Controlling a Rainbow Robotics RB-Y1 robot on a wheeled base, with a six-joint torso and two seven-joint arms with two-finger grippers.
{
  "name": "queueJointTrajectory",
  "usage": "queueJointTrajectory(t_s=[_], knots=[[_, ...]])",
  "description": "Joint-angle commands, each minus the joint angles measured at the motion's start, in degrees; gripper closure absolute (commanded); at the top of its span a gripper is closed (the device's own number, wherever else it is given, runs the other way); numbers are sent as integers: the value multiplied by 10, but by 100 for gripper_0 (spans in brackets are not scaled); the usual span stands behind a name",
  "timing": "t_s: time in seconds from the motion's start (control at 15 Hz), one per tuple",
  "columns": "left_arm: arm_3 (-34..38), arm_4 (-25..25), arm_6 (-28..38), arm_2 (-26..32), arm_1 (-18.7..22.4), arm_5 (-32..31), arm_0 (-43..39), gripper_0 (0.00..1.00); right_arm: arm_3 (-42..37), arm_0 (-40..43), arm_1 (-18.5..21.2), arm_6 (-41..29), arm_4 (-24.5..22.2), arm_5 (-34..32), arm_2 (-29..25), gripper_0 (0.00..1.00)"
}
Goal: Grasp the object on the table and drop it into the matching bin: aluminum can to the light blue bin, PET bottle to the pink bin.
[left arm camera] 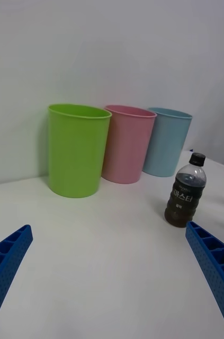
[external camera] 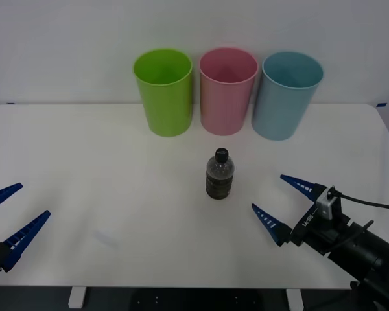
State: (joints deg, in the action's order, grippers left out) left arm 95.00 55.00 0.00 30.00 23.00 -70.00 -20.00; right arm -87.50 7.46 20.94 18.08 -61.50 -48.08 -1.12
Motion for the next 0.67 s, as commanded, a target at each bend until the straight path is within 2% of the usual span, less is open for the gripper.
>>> queueJointTrajectory(t_s=[0.07, 0.67], knots=[[0, 0, 0, 0, 0, 0, 0, 0, 33, -29, -27, 7, -23, -1, 0, 0], [0, 0, 0, 0, 0, 0, 0, 0, 139, -117, -79, 34, -50, 13, 24, 0]])
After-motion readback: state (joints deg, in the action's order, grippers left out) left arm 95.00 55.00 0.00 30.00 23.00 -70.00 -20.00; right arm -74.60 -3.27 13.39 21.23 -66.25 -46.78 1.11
